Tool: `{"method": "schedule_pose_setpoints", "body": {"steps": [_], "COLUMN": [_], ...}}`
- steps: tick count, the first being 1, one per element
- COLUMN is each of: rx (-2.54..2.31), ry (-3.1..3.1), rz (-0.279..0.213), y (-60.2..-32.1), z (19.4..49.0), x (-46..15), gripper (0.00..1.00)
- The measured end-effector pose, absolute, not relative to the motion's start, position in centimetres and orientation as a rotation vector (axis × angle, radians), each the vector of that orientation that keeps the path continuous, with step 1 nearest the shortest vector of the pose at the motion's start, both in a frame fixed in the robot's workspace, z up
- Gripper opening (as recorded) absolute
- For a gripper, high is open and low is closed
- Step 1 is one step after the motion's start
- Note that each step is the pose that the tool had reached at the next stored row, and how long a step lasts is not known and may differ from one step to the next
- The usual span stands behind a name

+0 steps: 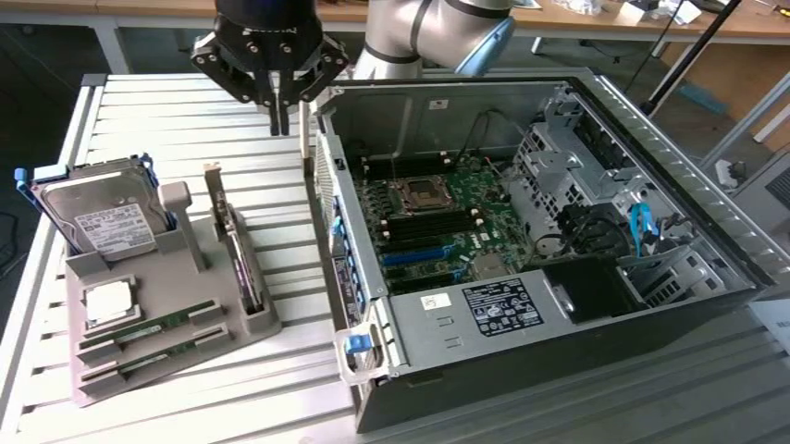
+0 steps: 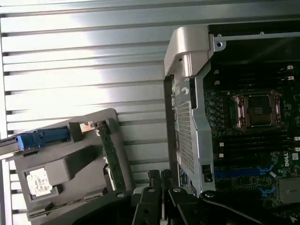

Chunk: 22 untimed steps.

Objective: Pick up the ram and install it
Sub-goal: 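Reach for the ram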

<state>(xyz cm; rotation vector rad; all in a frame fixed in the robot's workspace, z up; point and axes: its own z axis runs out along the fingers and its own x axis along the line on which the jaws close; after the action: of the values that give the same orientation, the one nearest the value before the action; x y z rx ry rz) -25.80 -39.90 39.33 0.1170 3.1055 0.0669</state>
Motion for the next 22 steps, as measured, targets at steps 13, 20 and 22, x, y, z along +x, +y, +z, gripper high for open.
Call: {"method": "schedule_pose_setpoints", "body": {"steps": [13, 20, 22], "rx": [0.117, 0.117, 0.117], "ry": [3.1, 3.095, 3.094], "rz": [0.067, 0.067, 0.067], "y": [-39.9, -39.9, -39.9], "z": [39.3, 39.3, 39.3], "x": [-32.5, -36.9, -38.1], "gripper": [0.15, 0.15, 0.15]}}
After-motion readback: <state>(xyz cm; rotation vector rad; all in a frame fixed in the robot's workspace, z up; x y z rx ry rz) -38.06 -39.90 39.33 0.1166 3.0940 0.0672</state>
